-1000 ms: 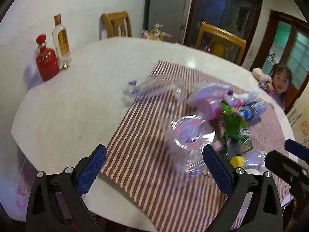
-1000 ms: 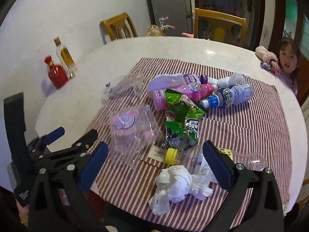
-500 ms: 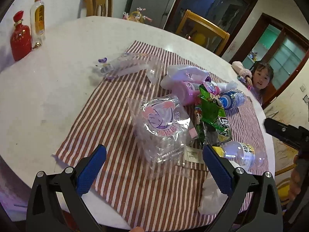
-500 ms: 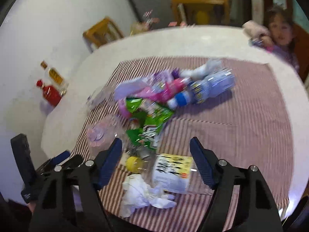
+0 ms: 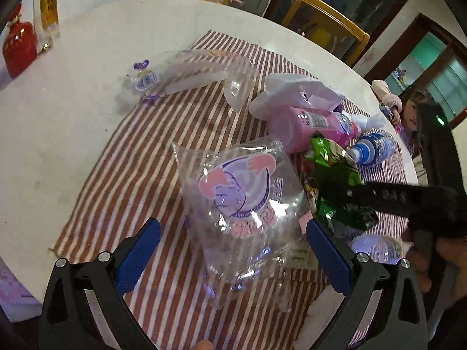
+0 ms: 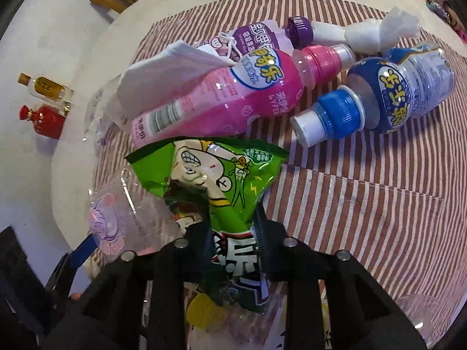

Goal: Collect trash
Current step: 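Grasp the green snack bag with the right gripper while the left gripper grasps a clear cup bag, then carry the green snack bag to the bin and open the right gripper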

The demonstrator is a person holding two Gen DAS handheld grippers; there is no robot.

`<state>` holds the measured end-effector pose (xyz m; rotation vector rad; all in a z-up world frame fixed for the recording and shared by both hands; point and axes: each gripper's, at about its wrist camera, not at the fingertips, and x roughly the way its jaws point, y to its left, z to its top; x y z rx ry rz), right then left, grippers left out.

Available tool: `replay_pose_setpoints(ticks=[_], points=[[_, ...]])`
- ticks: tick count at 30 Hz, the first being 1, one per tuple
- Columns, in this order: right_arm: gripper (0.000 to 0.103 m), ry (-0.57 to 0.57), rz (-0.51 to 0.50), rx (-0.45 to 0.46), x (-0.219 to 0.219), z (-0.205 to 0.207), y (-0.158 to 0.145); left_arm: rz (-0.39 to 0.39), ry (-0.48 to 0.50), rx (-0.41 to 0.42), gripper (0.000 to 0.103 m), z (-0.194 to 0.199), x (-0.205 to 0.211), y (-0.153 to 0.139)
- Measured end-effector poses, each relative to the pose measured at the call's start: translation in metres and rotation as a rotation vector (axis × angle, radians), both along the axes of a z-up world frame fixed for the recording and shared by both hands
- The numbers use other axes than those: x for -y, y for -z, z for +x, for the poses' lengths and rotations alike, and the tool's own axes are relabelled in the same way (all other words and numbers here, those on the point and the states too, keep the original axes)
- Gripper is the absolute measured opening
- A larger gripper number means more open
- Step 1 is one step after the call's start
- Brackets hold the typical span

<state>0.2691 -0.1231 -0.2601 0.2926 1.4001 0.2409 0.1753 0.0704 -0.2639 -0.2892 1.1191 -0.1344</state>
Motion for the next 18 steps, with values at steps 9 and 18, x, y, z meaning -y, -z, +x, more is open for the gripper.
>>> replay_pose_setpoints(ticks=[9, 18], points=[[0.018, 0.085, 0.158, 0.091, 0.034, -0.030, -0.036, 0.036, 0.020, 0.001, 0.021, 0.015, 0.021, 0.012], [0.020, 0.111, 0.190, 0.143, 0.049, -0.036, -0.046, 0.049, 0.004, 0.130, 0.010, 0.001, 0.016, -0.029]])
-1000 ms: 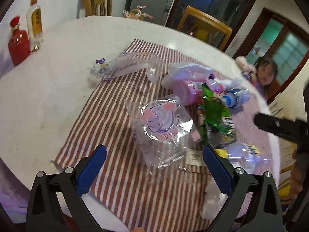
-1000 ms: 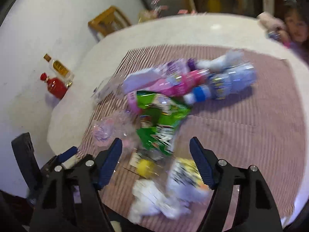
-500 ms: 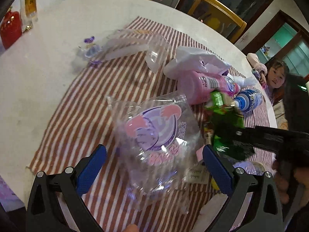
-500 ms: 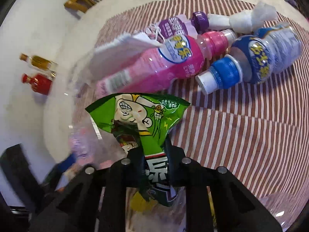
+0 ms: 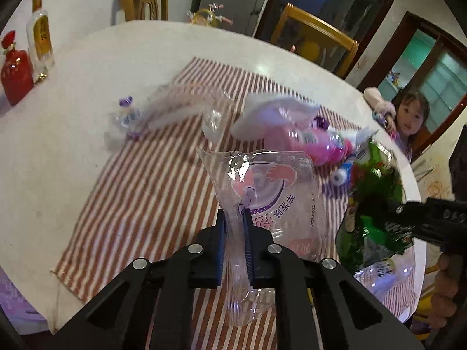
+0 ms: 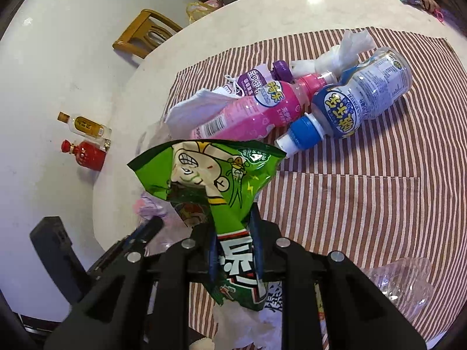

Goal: Collect trash
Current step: 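Carry the green snack bag to the bin and open the right gripper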

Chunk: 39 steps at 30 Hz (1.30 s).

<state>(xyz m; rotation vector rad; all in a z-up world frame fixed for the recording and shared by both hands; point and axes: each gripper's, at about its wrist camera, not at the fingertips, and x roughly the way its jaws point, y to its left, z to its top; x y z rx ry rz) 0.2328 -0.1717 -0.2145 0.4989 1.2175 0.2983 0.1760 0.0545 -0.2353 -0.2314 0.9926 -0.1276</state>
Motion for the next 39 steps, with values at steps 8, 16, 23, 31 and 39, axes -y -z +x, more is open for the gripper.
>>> replay_pose_setpoints(ticks=[8, 16, 23, 31, 39], points=[[0.020, 0.026, 0.039, 0.037, 0.011, 0.001, -0.011, 0.069, -0.039, 0.107, 0.010, -0.021, -0.011, -0.050], [0.020, 0.260, 0.092, 0.184, 0.126, -0.054, -0.056, 0.078, 0.160, 0.202, 0.010, -0.033, 0.061, -0.096], [0.020, 0.784, -0.152, 0.142, 0.309, -0.242, -0.057, 0.020, 0.484, 0.248, 0.010, -0.054, 0.191, -0.108], [0.020, 1.277, -0.251, -0.162, 0.420, -0.440, 0.034, 0.003, 0.823, 0.189, 0.010, -0.115, 0.334, -0.083], [0.023, 1.334, -0.195, -0.269, 0.450, -0.457, 0.111, 0.063, 1.034, 0.160, 0.010, -0.185, 0.411, -0.063]])
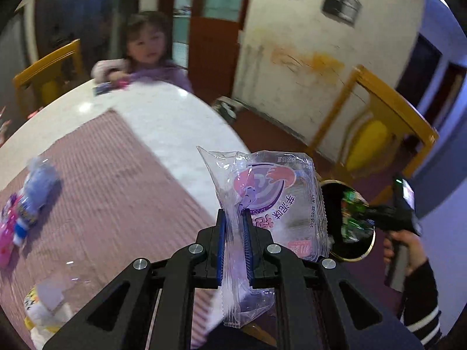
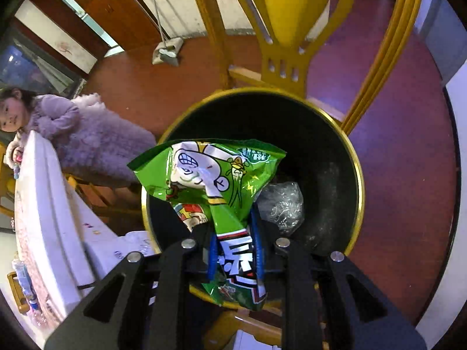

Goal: Collect trash
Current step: 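Carry the green snack bag to the bin and open the right gripper, then open the left gripper over the bin to drop the clear printed bag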

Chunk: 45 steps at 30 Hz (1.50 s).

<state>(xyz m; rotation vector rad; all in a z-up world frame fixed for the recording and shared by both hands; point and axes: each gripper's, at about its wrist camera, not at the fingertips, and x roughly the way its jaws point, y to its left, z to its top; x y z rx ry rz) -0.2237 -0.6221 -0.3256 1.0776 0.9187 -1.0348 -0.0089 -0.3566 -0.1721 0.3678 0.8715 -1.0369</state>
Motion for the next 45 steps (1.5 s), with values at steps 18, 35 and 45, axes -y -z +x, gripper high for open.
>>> replay_pose_setpoints(ticks=[18, 35, 45], points=[[0.087, 0.280, -0.077, -0.033, 0.011, -0.116, -0.001, 0.167, 0.451, -0.040, 0.010, -0.133, 0.196, 0.103], [0.087, 0.241, -0.062, -0.003, 0.006, -0.106, -0.006, 0.244, 0.467, -0.069, 0.097, -0.143, 0.199, 0.120], [0.087, -0.106, -0.164, 0.151, -0.048, 0.022, -0.065, 0.117, 0.255, 0.113, 0.097, -0.059, 0.048, 0.048]])
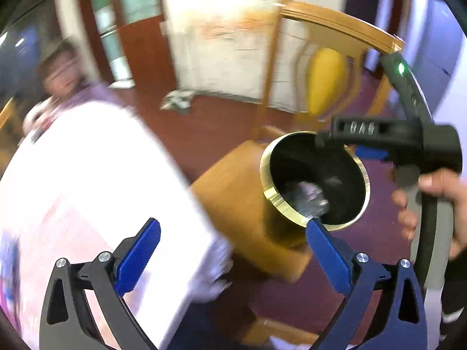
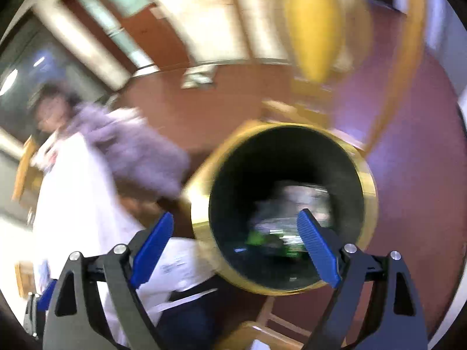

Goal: Collect trash
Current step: 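Open the left gripper over the bin to drop the clear printed bag, then grasp the white tissue with the left gripper while the right gripper grasps the lemon-juice bottle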

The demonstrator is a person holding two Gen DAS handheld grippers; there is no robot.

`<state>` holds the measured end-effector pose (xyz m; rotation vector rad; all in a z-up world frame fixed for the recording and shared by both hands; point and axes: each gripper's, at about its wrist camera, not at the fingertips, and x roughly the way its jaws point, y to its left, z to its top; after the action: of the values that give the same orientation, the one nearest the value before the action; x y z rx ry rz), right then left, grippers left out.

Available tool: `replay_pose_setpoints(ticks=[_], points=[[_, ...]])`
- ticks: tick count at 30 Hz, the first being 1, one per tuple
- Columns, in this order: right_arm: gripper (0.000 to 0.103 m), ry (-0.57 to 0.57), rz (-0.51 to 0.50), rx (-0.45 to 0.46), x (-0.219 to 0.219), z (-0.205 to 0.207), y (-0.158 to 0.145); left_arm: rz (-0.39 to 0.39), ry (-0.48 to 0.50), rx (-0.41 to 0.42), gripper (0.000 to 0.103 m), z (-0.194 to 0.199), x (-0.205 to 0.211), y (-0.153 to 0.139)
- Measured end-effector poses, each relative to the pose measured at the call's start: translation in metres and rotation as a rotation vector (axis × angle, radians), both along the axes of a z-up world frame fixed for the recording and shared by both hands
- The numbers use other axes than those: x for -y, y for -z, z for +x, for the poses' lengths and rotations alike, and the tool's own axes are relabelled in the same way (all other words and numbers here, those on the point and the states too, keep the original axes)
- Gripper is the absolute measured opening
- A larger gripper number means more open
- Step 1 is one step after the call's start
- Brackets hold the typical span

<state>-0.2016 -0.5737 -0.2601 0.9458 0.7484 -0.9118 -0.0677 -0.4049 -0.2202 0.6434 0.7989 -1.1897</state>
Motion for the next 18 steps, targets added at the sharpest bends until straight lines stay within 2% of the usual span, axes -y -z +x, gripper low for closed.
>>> replay_pose_setpoints(ticks=[4, 6, 9, 11, 13, 15, 18], points=[[0.087, -0.299, -0.023, 0.076, -0.062, 0.089, -0.030, 0.017, -0.220, -0.045, 0.097, 0.045, -0.096, -0.017], [0.087, -0.478, -0.011, 0.118, -0.104, 0.132, -0.044, -0.007, -0.356, -0.047, 0.097, 0.061, -0.149, -0.029], [0.087, -0.728, 0.017, 0.166, -0.171, 0.186, -0.059, -0.074, -0.572, 0.004, 0.097, 0.076, -0.222, -0.049], [0.087, -0.873, -0.010, 0.155, -0.211, 0.214, -0.068, -0.105, -0.695, 0.040, 0.097, 0.082, -0.260, -0.058], [0.087, -1.034, -0.073, 0.127, -0.254, 0.241, -0.079, -0.148, -0.807, 0.036, 0.097, 0.089, -0.297, -0.063], [0.087, -1.190, -0.138, 0.099, -0.292, 0.264, -0.091, -0.160, -0.888, 0.003, 0.097, 0.097, -0.320, -0.057], [0.087, -1.403, -0.223, 0.042, -0.332, 0.287, -0.102, -0.157, -0.967, -0.091, 0.097, 0.108, -0.344, -0.043]])
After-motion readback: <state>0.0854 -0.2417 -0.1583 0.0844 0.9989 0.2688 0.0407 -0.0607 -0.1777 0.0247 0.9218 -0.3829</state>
